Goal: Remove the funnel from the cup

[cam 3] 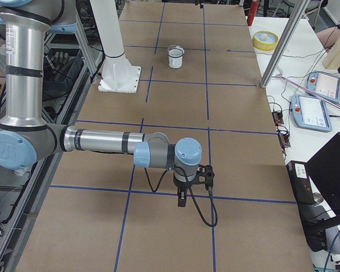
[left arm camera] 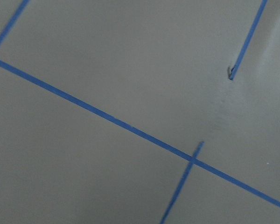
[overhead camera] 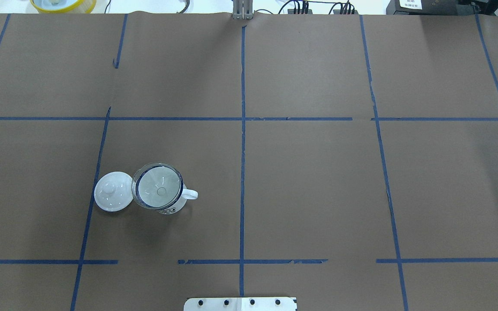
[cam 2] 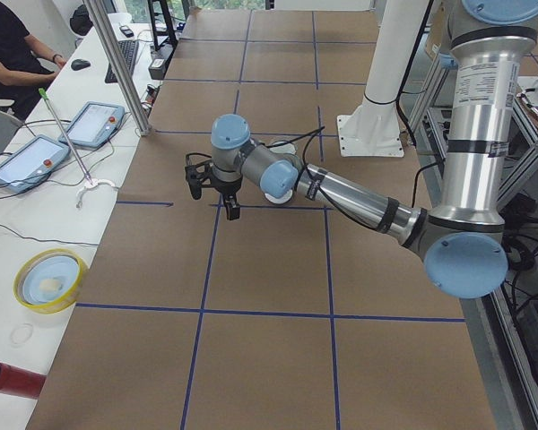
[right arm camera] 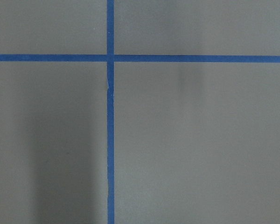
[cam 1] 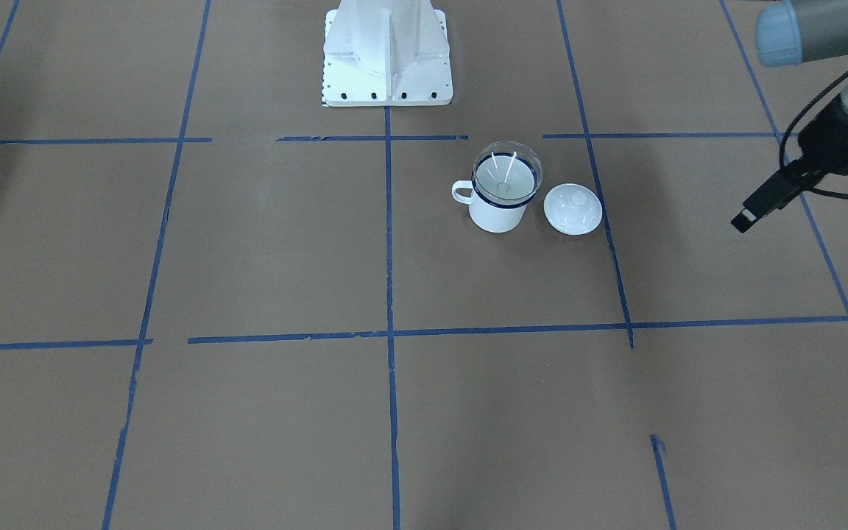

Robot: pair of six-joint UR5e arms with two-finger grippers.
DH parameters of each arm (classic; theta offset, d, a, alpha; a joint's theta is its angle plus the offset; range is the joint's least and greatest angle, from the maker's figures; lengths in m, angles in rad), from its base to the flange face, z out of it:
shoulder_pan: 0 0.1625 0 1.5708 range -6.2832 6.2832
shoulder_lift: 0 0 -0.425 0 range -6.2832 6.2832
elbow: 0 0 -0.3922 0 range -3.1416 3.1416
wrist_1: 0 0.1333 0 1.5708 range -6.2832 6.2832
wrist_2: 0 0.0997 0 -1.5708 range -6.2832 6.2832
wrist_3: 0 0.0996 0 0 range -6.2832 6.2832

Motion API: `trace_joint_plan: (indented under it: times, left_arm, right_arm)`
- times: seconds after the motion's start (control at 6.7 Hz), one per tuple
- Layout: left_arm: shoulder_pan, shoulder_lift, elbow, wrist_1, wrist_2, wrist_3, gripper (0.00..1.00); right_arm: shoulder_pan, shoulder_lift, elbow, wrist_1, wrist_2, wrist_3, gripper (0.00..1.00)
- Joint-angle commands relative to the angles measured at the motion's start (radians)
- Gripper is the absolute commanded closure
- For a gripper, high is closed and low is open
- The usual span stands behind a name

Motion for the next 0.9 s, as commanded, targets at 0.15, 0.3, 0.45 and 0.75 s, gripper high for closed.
trace_joint_plan:
  times: [0.15,0.3,0.45,0.75]
  left_arm:
    - [0.318,-0.263,-0.104,0.344,0.16,-0.339,0.02]
    - [0.382,-0.327,-0.087,0.35,0.206,-0.416,0.03]
    - [0.439,-0.374,0.01,0.348,0.256,-0.452,0.06]
    - [0.467,-0.373,0.051,0.347,0.277,-0.451,0.11]
  right_arm:
    - [0.0,0.0,0.0,0.0,0.0,0.0,0.0]
    - [0.0,0.0,0.0,0.0,0.0,0.0,0.0]
    - [0.0,0.0,0.0,0.0,0.0,0.0,0.0]
    - [0.0,0.0,0.0,0.0,0.0,0.0,0.0]
